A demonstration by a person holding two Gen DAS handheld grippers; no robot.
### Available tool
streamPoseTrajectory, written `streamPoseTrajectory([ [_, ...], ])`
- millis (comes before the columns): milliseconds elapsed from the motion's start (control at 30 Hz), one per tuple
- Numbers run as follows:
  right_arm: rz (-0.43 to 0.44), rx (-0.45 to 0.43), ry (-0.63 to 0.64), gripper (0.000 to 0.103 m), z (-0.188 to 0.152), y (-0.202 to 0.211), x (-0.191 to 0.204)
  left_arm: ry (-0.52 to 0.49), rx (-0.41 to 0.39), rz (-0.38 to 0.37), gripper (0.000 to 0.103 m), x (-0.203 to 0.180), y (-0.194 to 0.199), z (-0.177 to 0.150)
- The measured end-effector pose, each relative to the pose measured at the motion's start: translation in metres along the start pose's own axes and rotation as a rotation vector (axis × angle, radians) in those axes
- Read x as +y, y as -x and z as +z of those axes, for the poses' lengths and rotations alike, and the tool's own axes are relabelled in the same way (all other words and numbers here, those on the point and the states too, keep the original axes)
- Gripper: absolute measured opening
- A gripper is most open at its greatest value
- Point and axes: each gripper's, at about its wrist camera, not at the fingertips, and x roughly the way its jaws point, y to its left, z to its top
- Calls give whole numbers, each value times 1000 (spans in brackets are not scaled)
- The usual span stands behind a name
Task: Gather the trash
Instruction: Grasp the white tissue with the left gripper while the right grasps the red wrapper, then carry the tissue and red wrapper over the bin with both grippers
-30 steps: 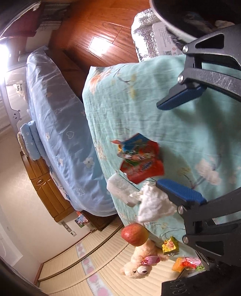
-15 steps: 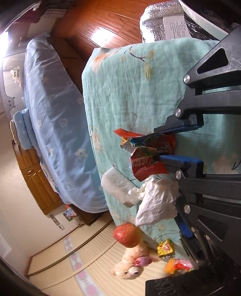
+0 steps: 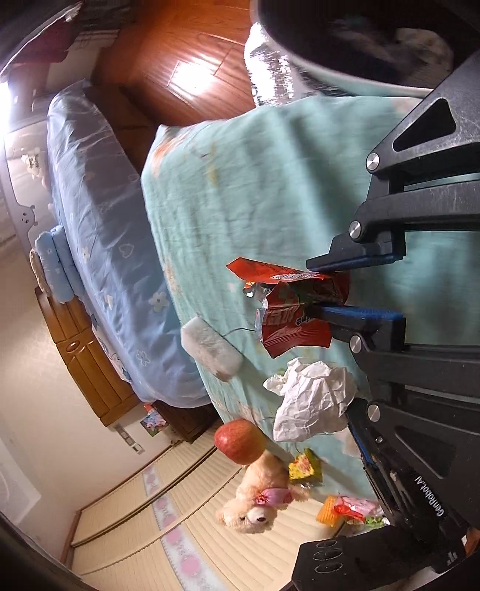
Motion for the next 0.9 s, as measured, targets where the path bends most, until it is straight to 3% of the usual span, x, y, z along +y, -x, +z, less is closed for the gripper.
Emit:
streamPoseTrajectory([
  [300,-3,-51,-25,18,-34,38,5,-31,24,-34,12,-16,19,-35],
  [900,-69,-144,-75,18,-64,115,-22,-136,9,-103,7,-70,41,-58],
])
